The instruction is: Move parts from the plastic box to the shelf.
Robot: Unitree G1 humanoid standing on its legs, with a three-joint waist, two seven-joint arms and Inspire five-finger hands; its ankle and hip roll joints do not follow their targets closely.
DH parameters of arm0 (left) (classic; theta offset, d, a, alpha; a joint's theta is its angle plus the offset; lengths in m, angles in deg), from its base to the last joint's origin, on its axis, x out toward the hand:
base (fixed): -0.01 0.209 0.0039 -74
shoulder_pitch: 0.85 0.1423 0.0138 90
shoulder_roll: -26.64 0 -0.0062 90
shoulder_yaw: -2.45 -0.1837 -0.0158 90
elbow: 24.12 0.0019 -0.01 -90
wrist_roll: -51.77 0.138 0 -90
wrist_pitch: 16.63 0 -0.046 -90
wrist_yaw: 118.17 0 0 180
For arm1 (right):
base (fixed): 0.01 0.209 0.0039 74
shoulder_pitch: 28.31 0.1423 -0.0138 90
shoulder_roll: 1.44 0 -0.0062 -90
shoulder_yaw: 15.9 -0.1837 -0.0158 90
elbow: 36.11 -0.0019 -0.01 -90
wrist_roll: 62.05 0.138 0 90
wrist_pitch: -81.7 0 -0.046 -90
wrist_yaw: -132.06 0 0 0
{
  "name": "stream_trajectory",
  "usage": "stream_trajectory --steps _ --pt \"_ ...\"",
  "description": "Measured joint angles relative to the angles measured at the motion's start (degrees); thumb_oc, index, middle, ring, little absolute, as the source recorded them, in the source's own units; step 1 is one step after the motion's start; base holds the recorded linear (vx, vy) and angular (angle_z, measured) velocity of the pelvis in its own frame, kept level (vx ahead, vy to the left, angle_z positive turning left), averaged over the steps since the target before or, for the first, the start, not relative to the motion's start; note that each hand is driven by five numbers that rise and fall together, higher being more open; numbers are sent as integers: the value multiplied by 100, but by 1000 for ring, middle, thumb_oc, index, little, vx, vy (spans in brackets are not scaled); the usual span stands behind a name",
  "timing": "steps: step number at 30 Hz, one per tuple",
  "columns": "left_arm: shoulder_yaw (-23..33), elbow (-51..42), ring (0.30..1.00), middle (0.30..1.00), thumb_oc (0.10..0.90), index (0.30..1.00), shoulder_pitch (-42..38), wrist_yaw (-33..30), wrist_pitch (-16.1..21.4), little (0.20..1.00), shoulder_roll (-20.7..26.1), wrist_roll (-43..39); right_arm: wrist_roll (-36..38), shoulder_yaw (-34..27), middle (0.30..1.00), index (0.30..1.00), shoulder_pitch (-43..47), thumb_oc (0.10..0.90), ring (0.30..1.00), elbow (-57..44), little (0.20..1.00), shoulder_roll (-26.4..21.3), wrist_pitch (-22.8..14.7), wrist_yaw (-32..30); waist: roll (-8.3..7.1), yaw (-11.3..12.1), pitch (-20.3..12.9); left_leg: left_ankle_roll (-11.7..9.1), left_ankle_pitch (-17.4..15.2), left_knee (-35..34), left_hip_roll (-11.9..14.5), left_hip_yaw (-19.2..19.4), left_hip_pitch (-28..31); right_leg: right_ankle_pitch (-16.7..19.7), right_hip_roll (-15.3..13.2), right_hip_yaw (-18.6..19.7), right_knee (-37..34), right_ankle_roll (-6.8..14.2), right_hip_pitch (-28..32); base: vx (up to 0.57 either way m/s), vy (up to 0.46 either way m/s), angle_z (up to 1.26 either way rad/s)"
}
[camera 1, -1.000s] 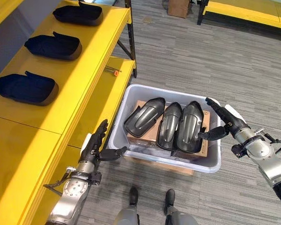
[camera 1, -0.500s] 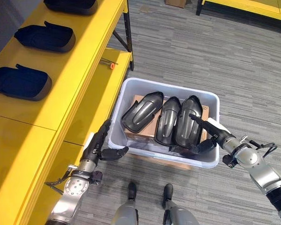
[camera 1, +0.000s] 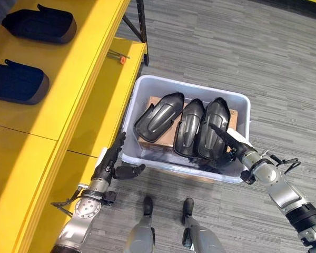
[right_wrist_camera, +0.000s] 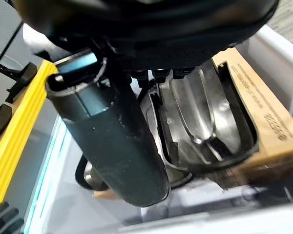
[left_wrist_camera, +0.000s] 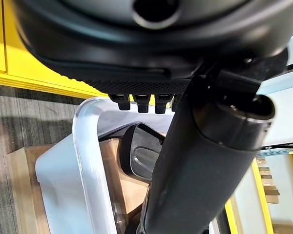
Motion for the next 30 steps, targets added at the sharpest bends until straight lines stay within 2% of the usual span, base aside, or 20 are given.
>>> stream_trajectory --steps 5,6,11,19,26,30 --pt "-7 1 1000 1000 900 1000 -48 -72 -1 1000 -2 -7 -392 -1 1000 1000 204 900 1000 187 1000 99 -13 -245 14 6 12 -3 9 0 0 -3 -70 5 0 -2 0 -4 -65 -27 2 1" --pt "-8 2 1000 1000 900 1000 -120 -128 -2 1000 -3 -9 -618 -3 1000 1000 364 900 1000 575 1000 179 99 -392 47 56 36 -2 42 0 0 -17 -167 30 1 -14 0 -9 -157 -27 9 3" --pt "-83 2 1000 1000 900 1000 -176 -233 -2 1000 -7 -11 -665 -6 1000 1000 355 900 1000 633 1000 271 150 -551 137 126 159 -2 44 1 -1 -16 -204 35 0 -17 1 -13 -190 -7 3 1" --pt "-213 2 1000 1000 900 1000 -222 -250 -2 1000 -8 -11 -788 4 1000 1000 347 900 1000 635 1000 613 164 -671 132 132 194 -2 48 0 -3 -25 -206 38 -4 -31 1 -17 -185 0 0 0" --pt "-232 2 1000 1000 900 1000 -224 -260 -2 1000 -11 -11 -777 7 1000 1000 347 900 1000 635 1000 635 164 -675 84 134 219 -1 49 0 -4 -30 -208 39 -5 -44 2 -18 -182 0 0 0" --pt "-300 18 1000 1000 900 1000 -282 -377 -2 1000 -8 -14 -802 23 1000 1000 461 900 1000 1102 1000 723 186 -754 61 150 231 -1 73 1 -8 -53 -332 53 -12 -69 2 -22 -295 -9 3 2"
